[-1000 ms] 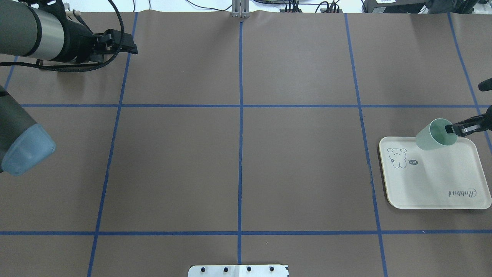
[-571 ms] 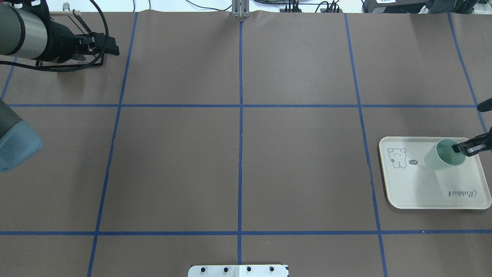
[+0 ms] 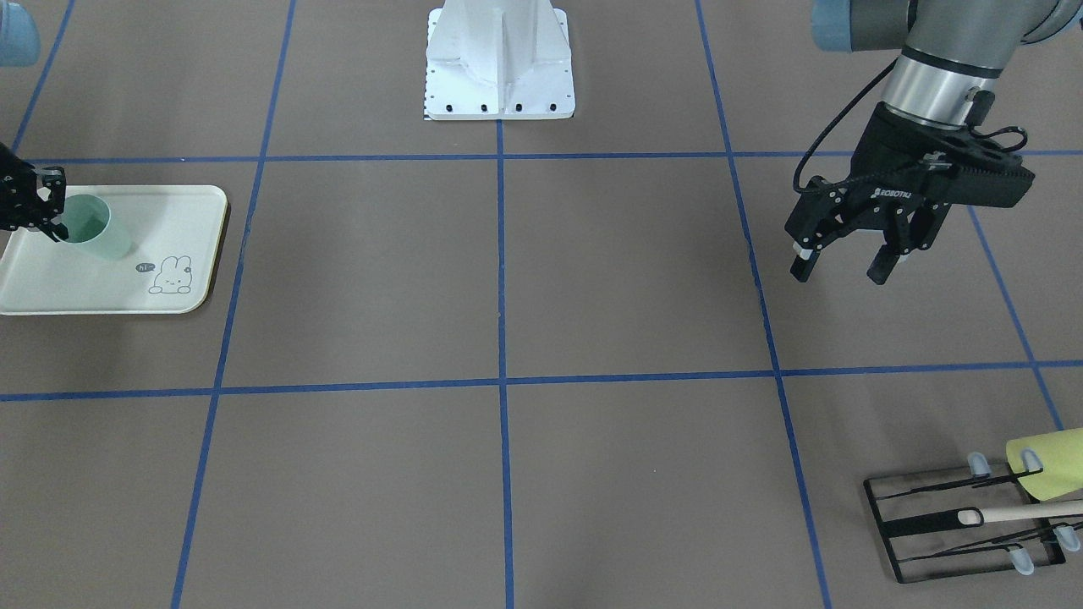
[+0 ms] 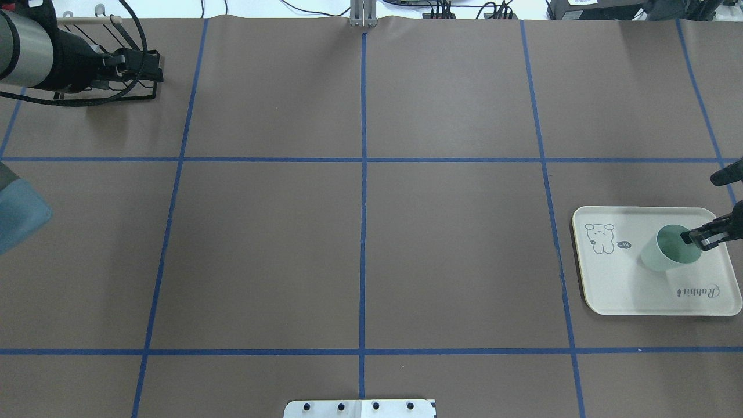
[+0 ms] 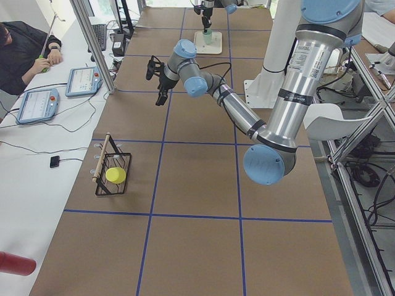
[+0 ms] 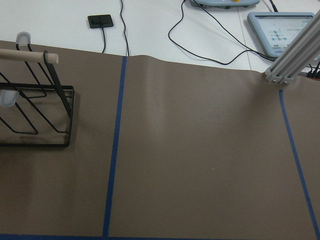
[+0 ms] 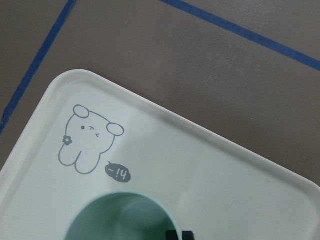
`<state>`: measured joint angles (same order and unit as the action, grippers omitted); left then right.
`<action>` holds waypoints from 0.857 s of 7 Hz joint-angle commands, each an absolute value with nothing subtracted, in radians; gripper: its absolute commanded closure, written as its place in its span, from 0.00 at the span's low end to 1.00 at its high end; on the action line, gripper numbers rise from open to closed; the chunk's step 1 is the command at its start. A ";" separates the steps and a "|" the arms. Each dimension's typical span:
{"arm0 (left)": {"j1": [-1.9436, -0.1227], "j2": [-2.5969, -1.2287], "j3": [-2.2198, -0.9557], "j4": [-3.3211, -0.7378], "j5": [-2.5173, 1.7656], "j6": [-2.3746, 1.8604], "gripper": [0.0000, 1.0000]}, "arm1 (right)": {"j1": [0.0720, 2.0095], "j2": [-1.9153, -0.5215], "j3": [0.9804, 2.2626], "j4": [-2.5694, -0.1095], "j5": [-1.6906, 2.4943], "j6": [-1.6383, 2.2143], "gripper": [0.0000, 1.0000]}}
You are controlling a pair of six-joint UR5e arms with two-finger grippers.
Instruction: Left arm grabs green cup and hands to right arm on tray
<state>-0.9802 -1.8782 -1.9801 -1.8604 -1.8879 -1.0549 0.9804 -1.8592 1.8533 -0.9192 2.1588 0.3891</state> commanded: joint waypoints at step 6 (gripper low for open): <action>-1.022 -1.815 -1.970 -1.856 -1.890 -0.915 0.00 | 1.061 -1.829 1.858 -0.990 2.211 0.362 0.01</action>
<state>-1.0134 -1.8387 -1.9706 -1.8570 -1.8899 -0.9630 1.0248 -1.8440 1.8520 -0.9418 2.1618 0.3725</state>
